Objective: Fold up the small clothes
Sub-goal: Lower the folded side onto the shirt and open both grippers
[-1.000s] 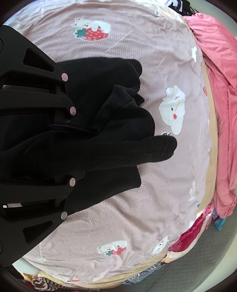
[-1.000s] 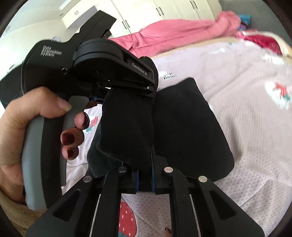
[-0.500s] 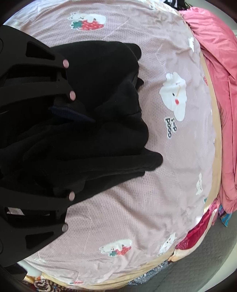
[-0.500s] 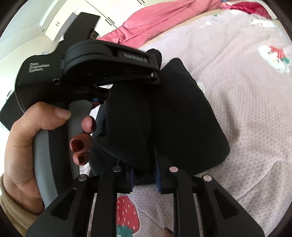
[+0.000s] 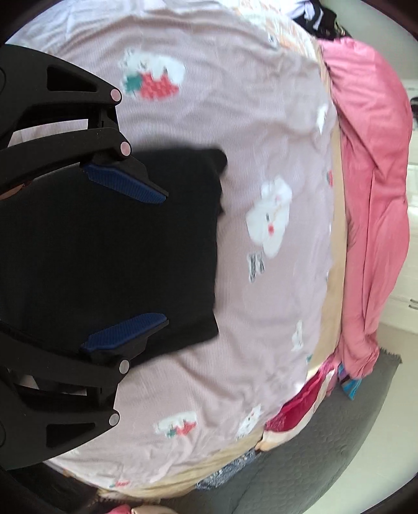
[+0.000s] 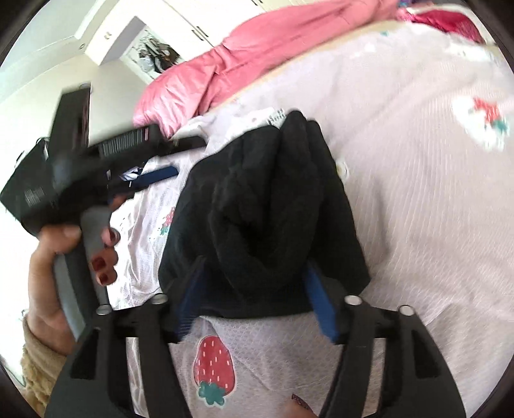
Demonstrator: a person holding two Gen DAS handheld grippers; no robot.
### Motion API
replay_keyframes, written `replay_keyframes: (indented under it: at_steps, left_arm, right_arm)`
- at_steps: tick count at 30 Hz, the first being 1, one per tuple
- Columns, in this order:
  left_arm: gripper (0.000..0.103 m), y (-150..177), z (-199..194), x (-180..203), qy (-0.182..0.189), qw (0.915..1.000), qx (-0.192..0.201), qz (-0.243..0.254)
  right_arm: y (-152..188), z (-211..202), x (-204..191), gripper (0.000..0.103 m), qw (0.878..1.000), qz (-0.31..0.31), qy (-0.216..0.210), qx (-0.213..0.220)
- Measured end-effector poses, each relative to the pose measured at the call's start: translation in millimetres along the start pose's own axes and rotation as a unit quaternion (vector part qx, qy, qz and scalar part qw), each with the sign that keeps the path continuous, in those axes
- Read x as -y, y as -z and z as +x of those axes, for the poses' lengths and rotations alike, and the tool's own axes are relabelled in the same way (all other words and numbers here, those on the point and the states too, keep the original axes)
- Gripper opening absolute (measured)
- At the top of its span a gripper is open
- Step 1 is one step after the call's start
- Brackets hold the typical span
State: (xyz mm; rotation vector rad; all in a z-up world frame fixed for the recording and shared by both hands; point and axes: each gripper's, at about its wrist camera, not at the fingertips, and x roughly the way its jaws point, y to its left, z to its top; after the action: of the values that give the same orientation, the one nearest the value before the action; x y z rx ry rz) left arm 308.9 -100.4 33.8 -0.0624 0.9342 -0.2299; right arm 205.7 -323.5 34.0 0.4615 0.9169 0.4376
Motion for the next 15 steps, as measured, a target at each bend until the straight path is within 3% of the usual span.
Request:
replay_keyframes:
  at_steps: [5,9,15]
  left_arm:
    - [0.063,27.1,-3.0,-25.4,-0.03,0.9995,0.0,0.004]
    - [0.063,48.2,-0.3,-31.2,-0.028,0.9995,-0.009,0.01]
    - [0.065,58.4,1.3,-29.2,-0.031,0.9994,-0.002,0.015]
  right_arm:
    - [-19.1,20.2,12.0,0.079,0.998,0.026,-0.041,-0.04]
    - [-37.3,51.0,17.1,0.08,0.993,0.061,-0.067,-0.075]
    - [-58.4,58.6,15.9,0.08,0.994,0.057,-0.047,-0.084]
